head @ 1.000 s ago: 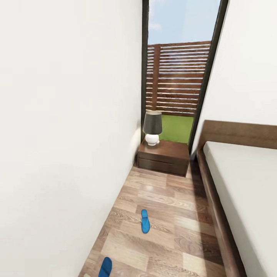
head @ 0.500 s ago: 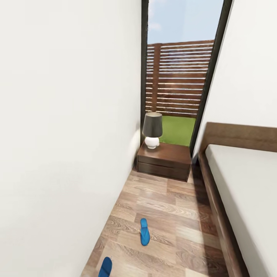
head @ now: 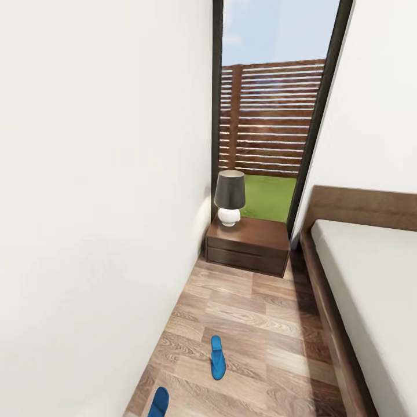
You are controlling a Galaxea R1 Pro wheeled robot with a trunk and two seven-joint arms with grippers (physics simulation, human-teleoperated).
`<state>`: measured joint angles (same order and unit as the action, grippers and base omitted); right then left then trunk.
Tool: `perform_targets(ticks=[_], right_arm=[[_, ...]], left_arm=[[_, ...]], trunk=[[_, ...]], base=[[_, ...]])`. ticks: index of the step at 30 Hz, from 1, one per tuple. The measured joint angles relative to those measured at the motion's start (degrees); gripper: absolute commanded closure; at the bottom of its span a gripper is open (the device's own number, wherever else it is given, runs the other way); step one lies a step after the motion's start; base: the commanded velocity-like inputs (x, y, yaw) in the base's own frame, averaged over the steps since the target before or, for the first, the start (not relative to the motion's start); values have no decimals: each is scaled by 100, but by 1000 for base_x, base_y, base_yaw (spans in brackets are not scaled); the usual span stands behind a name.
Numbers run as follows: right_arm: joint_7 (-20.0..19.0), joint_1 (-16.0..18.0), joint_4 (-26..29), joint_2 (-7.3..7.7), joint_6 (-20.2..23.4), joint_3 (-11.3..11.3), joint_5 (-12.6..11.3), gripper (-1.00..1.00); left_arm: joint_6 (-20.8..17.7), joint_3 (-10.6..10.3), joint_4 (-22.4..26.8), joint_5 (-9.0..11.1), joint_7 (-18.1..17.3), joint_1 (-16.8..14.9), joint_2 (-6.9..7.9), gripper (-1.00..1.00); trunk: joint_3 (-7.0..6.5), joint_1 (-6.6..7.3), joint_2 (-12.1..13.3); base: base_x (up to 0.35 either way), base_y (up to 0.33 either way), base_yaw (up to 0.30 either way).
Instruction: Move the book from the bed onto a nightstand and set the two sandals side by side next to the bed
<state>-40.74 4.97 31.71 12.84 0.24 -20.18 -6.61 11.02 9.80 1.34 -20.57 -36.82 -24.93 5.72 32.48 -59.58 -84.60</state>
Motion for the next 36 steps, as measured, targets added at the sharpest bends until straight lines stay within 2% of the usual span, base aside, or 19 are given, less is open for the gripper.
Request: perform_targets(ticks=[12, 27, 36], right_arm=[[-16, 0, 0, 0, 0, -7, -7, -100], [-46, 0, -7, 0, 1, -20, -19, -100], [-35, 0, -8, 0, 0, -17, -16, -100]], left_arm=[[0, 0, -1, 0, 0, 0, 3, 100], [0, 3, 0, 0, 0, 0, 5, 100], [0, 3, 0, 2, 0, 0, 7, 100]], trunk=[[0, 2, 0], [0, 0, 0], [0, 1, 0]], base=[[227, 0, 0], [11, 0, 0], [178, 0, 0]])
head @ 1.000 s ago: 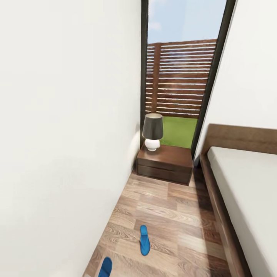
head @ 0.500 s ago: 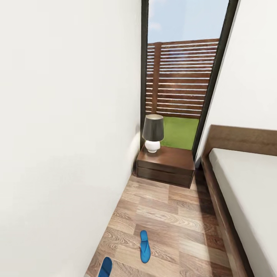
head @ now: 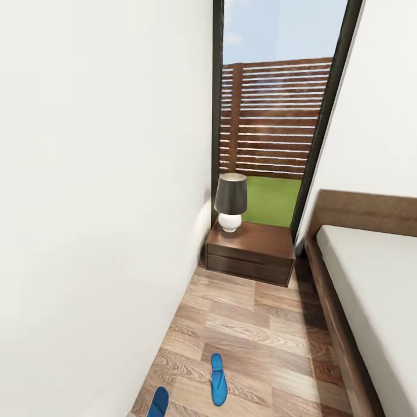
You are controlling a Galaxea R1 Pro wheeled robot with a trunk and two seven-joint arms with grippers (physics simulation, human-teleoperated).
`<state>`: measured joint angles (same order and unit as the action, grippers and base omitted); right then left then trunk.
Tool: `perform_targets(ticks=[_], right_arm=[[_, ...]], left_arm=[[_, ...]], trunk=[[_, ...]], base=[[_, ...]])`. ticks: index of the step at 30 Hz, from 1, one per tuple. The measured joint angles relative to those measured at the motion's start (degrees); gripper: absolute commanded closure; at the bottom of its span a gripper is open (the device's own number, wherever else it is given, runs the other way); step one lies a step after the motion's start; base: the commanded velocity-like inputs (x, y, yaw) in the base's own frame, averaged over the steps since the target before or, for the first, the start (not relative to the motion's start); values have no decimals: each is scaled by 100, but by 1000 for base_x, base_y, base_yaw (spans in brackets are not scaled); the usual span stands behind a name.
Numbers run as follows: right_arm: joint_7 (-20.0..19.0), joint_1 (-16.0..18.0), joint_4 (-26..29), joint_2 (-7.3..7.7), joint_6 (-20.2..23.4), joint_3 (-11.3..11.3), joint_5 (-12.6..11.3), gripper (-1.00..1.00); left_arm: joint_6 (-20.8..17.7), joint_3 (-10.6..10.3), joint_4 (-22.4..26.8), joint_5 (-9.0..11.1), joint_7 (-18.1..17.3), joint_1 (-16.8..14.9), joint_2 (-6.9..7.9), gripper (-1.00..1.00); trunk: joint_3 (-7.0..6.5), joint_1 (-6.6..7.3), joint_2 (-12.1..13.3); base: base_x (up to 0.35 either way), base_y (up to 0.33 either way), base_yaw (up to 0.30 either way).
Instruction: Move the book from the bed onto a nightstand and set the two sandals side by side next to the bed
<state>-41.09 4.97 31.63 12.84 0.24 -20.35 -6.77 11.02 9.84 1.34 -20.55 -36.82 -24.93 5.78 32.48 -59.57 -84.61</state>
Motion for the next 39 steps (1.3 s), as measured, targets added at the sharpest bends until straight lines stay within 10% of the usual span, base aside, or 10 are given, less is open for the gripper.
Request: perform_targets(ticks=[23, 39], right_arm=[[18, 0, -1, -1, 0, 1, 8, -100], [23, 0, -6, -2, 2, 0, 8, -100]], left_arm=[[1, -25, 19, 7, -39, 0, -44, 100], [-48, -6, 636, 101, -203, -8, -937, 100]], trunk=[[0, -1, 0], [0, -1, 0]], base=[[1, 0, 0], [0, 0, 0]])
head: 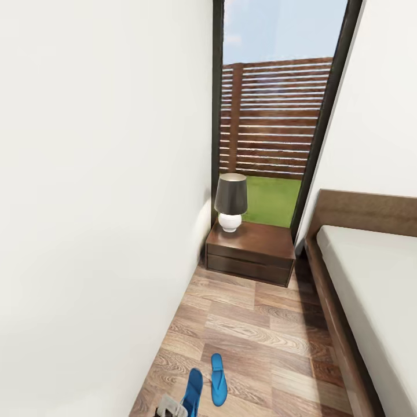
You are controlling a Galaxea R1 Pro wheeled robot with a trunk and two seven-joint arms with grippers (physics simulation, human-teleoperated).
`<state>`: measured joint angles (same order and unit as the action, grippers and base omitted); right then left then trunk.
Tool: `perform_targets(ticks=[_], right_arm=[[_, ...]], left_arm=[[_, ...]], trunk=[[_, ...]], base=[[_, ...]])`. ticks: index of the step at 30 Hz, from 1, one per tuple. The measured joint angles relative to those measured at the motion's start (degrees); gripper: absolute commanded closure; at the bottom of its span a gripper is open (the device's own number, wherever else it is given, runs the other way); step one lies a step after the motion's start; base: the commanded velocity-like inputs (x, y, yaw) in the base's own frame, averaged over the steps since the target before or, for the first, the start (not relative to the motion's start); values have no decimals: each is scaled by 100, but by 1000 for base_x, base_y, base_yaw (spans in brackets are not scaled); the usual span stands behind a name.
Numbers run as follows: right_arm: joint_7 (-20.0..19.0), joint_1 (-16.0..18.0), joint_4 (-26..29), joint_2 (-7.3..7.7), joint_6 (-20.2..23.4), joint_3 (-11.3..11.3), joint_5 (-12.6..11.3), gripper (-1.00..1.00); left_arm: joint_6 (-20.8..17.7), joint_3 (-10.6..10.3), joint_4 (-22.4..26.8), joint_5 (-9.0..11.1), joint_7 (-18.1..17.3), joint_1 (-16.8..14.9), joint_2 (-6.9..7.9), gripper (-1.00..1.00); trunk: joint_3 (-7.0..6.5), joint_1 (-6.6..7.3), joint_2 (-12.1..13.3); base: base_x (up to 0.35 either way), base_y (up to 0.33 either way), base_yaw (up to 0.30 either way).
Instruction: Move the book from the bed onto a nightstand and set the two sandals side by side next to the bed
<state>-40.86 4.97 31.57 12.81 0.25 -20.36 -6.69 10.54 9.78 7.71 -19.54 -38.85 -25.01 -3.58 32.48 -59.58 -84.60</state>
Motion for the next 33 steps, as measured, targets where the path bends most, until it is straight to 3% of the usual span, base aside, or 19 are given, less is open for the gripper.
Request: perform_targets(ticks=[7, 8, 9, 10, 12, 13, 15, 17, 20, 24, 26, 30, 33], right_arm=[[7, 11, 144, -53, 80, 15, 12, -100], [34, 20, 225, -161, 113, 20, 27, -100], [122, 39, 333, -399, 253, 25, 134, -100], [160, 46, 367, -497, 321, 24, 186, -100], [326, 64, 536, -823, 719, 38, 479, -100], [374, 67, 597, -909, 851, 40, 573, -100], [696, 81, 1011, -1293, 1448, 50, 945, -100], [1100, 92, 1368, -1501, 1719, 76, 1082, -100], [1536, 201, 1643, -1618, 1907, 167, 1142, -100], [1808, 1118, 1761, -1668, 2412, 530, 1158, -100], [1844, 1405, 1774, -1674, 2705, 637, 1165, -100], [1922, 1591, 1781, -1719, 3169, 713, 1178, -100], [2583, 1763, 1773, -1825, 3349, 765, 1177, -100]], left_arm=[[14, 43, 11, 18, 2, -1, -34, 100], [14, 42, 11, 20, 3, -1, -34, 100], [14, 47, 11, 44, 3, -2, -32, 100], [14, 48, 11, 57, 3, -1, -31, 100], [14, 75, 12, 148, 4, -2, -21, 100], [14, 80, 12, 183, 3, -1, -19, 100], [15, 126, 13, 411, 3, -2, 35, 100], [17, 138, 13, 603, 4, -1, 114, 100], [21, 134, 13, 766, 3, -1, 167, 100], [28, 127, 12, 840, 4, -1, 188, 100], [29, 127, 14, 849, 5, -1, 191, 100], [30, 124, 13, 853, 5, -1, 192, 100], [30, 115, 13, 854, 9, -1, 187, 100]], trunk=[[0, 0, 0], [0, 0, 0], [0, 0, 0], [0, 0, 0], [0, 0, 0], [0, 0, 0], [0, 0, 0], [0, 0, 0], [-1, 0, 0], [-1, 0, 1], [-1, 0, 1], [0, 0, 0], [0, 0, 0]], base=[[0, 0, 0], [0, 0, 0], [0, 0, 0], [0, 0, 0], [0, 0, 0], [0, 0, 0], [0, 0, 0], [0, 0, 0], [0, 0, 0], [0, 0, 0], [0, 0, 0], [0, 0, 0], [0, 0, 0]])
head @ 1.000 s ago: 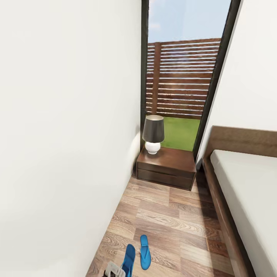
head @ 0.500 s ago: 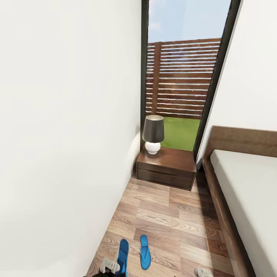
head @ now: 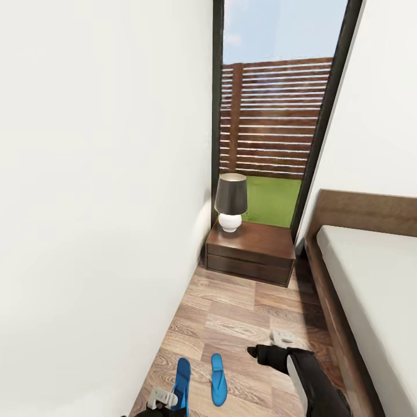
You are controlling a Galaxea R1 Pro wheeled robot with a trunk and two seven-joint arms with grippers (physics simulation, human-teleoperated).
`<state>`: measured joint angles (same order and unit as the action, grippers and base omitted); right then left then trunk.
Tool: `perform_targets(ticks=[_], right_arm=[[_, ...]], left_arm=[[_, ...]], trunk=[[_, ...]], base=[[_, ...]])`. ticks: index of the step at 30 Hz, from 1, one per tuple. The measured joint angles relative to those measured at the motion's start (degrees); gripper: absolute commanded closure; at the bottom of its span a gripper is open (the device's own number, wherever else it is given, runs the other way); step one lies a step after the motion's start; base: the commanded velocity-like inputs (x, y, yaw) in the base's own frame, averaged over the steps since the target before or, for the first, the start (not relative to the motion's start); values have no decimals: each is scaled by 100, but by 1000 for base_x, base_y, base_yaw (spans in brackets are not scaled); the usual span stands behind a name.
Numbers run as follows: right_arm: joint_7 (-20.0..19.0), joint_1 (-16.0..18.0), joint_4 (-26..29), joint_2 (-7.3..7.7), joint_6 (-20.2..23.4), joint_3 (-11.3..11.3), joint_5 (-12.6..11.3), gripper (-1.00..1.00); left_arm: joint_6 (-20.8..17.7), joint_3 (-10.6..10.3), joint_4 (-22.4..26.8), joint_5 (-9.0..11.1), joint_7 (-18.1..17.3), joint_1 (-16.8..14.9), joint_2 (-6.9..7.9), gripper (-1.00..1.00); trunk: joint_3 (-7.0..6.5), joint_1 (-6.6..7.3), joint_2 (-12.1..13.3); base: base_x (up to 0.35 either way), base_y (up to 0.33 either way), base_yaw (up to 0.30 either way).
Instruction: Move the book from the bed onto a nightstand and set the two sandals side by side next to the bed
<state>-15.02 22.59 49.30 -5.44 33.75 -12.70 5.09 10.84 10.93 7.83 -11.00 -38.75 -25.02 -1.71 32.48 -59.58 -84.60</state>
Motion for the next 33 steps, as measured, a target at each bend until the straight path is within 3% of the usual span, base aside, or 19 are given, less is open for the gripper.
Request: perform_targets(ticks=[2, 3, 4, 7, 9, 16, 33], right_arm=[[753, 65, -5, -54, 36, 267, -26, -100], [916, 75, -6, -63, 41, 370, -33, -100], [1212, 92, -5, -81, 53, 689, -51, -100], [1437, 105, 0, -95, 61, 1121, -63, -100], [1505, 109, 1, -106, 63, 1278, -68, -100], [1533, 111, 2, -107, 63, 1356, -74, -100], [1526, 111, -6, -116, 64, 1376, -78, -100]], left_arm=[[0, -2, 0, 0, 1, 0, -2, 100], [0, -2, 0, 0, 1, 0, -2, 100], [0, -3, 0, 0, 2, 0, -2, 100], [0, -3, 0, 0, 2, 0, -3, 100], [0, -4, 0, 0, 4, 0, -7, 100], [0, -4, 0, 0, 2, 0, -11, 100], [-9, -8, 0, -2, 0, 0, -16, 100]], trunk=[[0, 0, 0], [0, 0, 0], [0, 0, 0], [0, 0, 0], [0, 0, 0], [0, 0, 0], [305, -373, -681]], base=[[0, 0, 0], [0, 0, 0], [0, 0, 0], [0, 0, 0], [0, 0, 0], [0, 0, 0], [0, 0, 0]])
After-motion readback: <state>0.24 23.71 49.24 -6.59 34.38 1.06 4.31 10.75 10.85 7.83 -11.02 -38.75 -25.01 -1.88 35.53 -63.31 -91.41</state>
